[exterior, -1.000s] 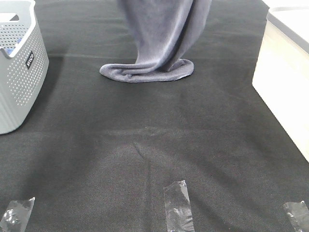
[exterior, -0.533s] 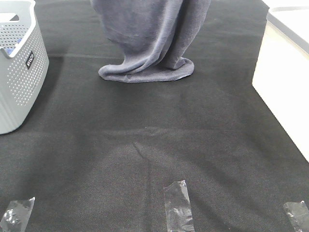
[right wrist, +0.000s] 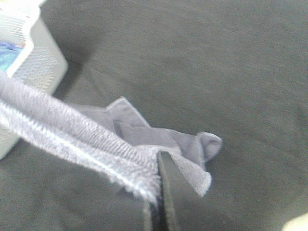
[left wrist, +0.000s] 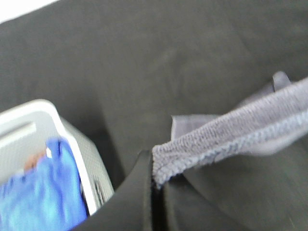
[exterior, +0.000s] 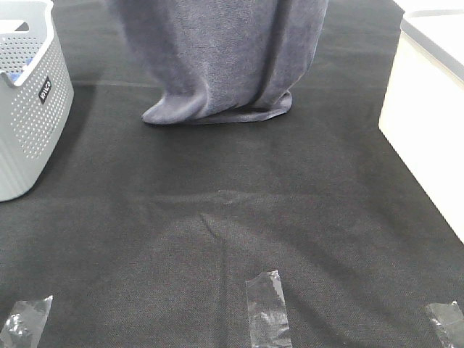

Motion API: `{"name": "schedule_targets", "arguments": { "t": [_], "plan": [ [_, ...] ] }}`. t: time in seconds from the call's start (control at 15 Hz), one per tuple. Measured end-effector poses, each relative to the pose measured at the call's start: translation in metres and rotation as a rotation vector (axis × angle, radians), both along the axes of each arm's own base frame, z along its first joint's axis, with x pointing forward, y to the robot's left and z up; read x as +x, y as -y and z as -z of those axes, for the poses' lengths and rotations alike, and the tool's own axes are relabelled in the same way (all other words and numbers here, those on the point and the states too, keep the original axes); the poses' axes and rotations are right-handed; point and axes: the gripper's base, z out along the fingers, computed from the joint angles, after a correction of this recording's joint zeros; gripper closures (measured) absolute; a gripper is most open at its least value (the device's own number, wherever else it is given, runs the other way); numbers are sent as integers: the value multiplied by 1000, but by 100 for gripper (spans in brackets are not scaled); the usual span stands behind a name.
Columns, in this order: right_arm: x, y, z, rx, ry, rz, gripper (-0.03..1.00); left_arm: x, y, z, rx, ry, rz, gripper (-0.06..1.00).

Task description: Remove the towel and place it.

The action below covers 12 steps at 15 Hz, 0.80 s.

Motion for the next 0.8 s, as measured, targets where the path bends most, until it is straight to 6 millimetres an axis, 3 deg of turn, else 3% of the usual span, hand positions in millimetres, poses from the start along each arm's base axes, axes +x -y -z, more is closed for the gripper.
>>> {"name": "schedule_targets", "arguments": {
  "t": [0.2, 0.27, 0.53, 0.8],
  "plan": [
    [-28, -4, -5, 63, -53, -52, 95, -32, -11, 0, -13, -49, -8, 94],
    [-55, 2, 2, 61, -123, -59, 95, -58, -13, -1, -26, -69, 8, 94],
    [-116, 17, 14, 44, -200, -55, 95, -113, -10, 7, -60, -118, 62, 94],
    [-159, 29, 29, 45, -250, -33, 95, -149, -7, 24, -93, -182, 108, 94]
  ]
}}
